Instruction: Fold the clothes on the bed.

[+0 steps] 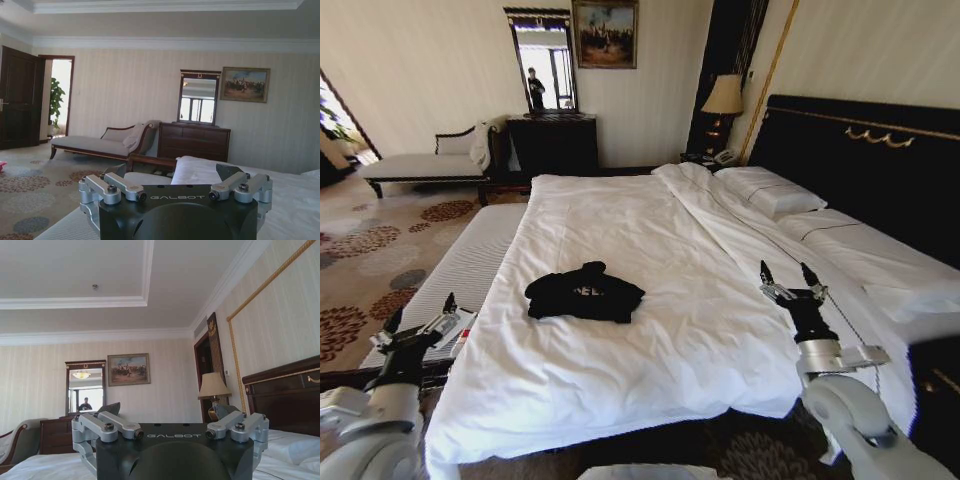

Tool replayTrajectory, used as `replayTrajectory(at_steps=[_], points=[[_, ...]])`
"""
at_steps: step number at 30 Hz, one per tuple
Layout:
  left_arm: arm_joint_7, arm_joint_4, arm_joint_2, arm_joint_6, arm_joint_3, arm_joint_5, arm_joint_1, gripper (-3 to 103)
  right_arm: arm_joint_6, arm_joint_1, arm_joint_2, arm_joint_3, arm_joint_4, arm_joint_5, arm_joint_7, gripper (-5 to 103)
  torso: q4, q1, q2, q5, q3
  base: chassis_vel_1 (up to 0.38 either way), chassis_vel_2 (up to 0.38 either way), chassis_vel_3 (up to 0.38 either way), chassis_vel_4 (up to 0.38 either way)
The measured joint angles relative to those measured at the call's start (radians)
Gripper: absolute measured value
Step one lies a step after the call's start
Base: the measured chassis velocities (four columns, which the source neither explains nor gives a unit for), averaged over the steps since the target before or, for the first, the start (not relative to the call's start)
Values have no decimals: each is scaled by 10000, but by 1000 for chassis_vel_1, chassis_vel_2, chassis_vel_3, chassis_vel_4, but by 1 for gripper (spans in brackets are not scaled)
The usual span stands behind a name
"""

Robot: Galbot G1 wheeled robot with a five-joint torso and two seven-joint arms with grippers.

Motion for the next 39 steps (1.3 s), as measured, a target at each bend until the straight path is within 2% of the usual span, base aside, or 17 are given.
replayTrajectory(at_steps=[9,14,20,24,27,29,30,34,35,37,39], points=[[0,0,11,0,-31,-10,28,100,13,100,-2,-128,-68,3,4,100,-1,0,-1,6,0,30,24,-24,-41],[-2,1,-24,0,-34,7,38,100,131,142,2,-200,-69,123,-3,100,2,0,-1,-7,0,71,74,-70,-83],[-3,0,-46,2,-9,76,48,100,156,213,16,-292,-48,146,-3,100,-1,-1,0,1,0,9,8,-8,-8],[-84,-2,298,166,14,81,-33,100,144,382,-67,-414,-48,194,68,100,-2,0,0,6,0,0,0,0,0],[-338,86,1253,689,-18,25,-398,100,30,717,-272,-522,-168,235,139,100,-1,0,0,4,1,0,0,0,0],[-594,315,1988,1074,-22,-347,-703,100,-186,1052,-453,-637,-339,237,168,100,-1,0,0,-2,0,0,0,0,0],[-594,315,1988,1074,-22,-347,-703,100,-186,1052,-453,-637,-339,237,168,100,-1,0,0,-2,0,0,0,0,0],[-1025,1011,3307,1816,129,-1801,-1355,100,-632,1759,-780,-1049,-882,422,394,100,1,0,0,-1,0,0,0,0,0],[-1025,1011,3307,1816,129,-1801,-1355,100,-632,1759,-780,-1049,-882,422,394,100,1,0,0,-1,0,0,0,0,0],[-1090,1339,3892,2412,339,-2707,-1728,100,-772,2089,-900,-1287,-1272,565,449,100,0,0,0,2,1,0,0,0,0],[-1221,1841,4477,3137,860,-4057,-2405,100,-821,2452,-995,-1574,-1734,616,454,100,0,1,-1,2,2,0,0,0,0]])
